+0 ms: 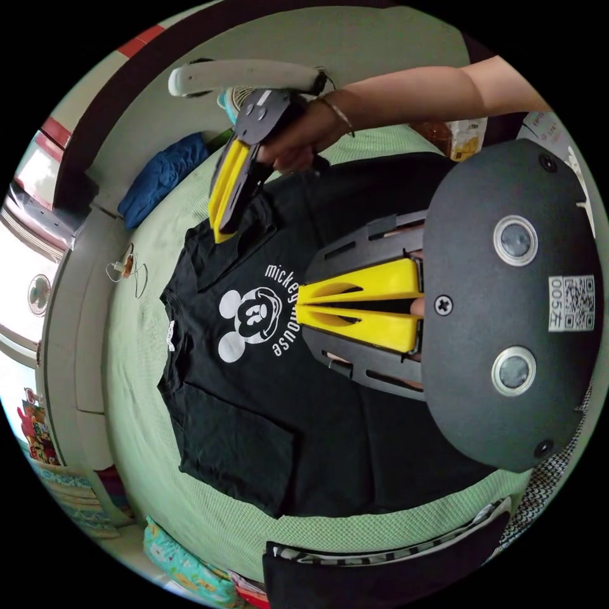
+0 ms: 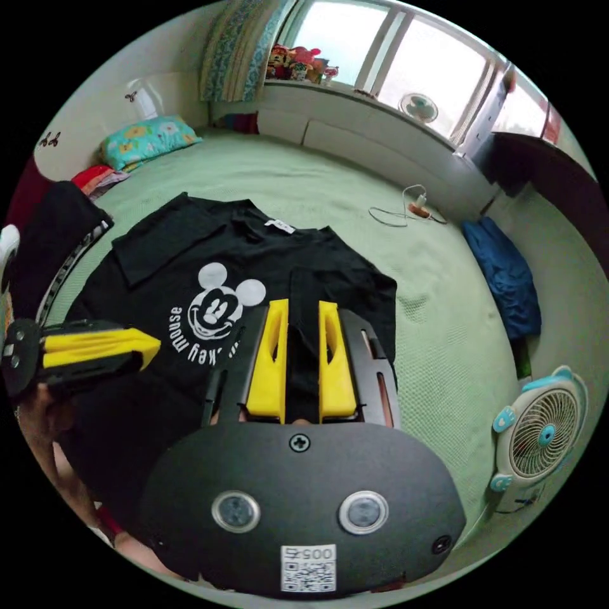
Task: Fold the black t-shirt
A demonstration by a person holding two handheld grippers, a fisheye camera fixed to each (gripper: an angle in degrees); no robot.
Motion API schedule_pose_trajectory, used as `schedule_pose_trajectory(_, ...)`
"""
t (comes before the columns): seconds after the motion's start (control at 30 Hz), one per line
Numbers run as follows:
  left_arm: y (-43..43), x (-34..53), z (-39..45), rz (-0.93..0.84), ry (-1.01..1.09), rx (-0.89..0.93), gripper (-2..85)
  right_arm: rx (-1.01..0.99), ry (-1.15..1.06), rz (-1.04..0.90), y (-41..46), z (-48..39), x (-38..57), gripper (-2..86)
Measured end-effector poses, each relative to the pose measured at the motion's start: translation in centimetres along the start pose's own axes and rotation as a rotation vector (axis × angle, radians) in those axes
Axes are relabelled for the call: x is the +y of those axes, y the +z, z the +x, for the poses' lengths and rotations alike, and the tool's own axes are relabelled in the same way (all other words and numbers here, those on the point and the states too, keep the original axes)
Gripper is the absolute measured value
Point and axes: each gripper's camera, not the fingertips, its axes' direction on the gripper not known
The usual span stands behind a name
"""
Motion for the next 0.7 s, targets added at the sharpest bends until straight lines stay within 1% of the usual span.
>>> schedule_pose_trajectory(0.17, -0.1, 0.0, -0.7, 0.002, -0.007, -0.002, -0.6, -0.012, 0.009, -0.084, 5.7, -1.4, -3.0, 5.5)
schedule_pose_trajectory(0.23, 0.0, 0.0, -1.3, -0.002, -0.014, 0.008, -0.6, 0.040, 0.023, -0.153, 7.3, -1.6, -3.6, 4.4)
schedule_pose_trajectory(0.3, 0.1, -0.1, -1.6, -0.005, -0.016, 0.008, -0.6, 0.036, 0.017, -0.150, 7.5, -1.8, -3.8, 3.1)
schedule_pose_trajectory(0.37, 0.1, -0.1, -1.8, -0.005, -0.019, 0.015, -0.6, 0.059, 0.029, -0.165, 7.2, -1.8, -4.0, -0.5)
schedule_pose_trajectory(0.4, 0.1, -0.1, -2.0, -0.003, -0.021, 0.020, -0.6, 0.048, 0.032, -0.153, 6.9, -1.7, -4.1, -0.8)
schedule_pose_trajectory(0.47, 0.0, -0.1, -2.1, 0.002, -0.020, 0.022, -0.6, -0.036, 0.082, -0.092, 5.5, -1.3, -4.2, -1.4)
schedule_pose_trajectory(0.53, -0.1, -0.1, -2.3, 0.007, -0.019, 0.015, -0.6, -0.057, 0.104, -0.071, 5.0, -1.4, -4.5, -1.5)
schedule_pose_trajectory(0.63, 0.0, -0.1, -2.8, 0.006, -0.023, 0.014, -0.6, -0.041, 0.127, -0.059, 5.6, -2.2, -5.3, -1.3)
schedule_pose_trajectory(0.7, 0.0, -0.2, -3.2, 0.006, -0.026, 0.007, -0.6, -0.024, 0.174, -0.104, 6.9, -2.3, -5.7, -0.9)
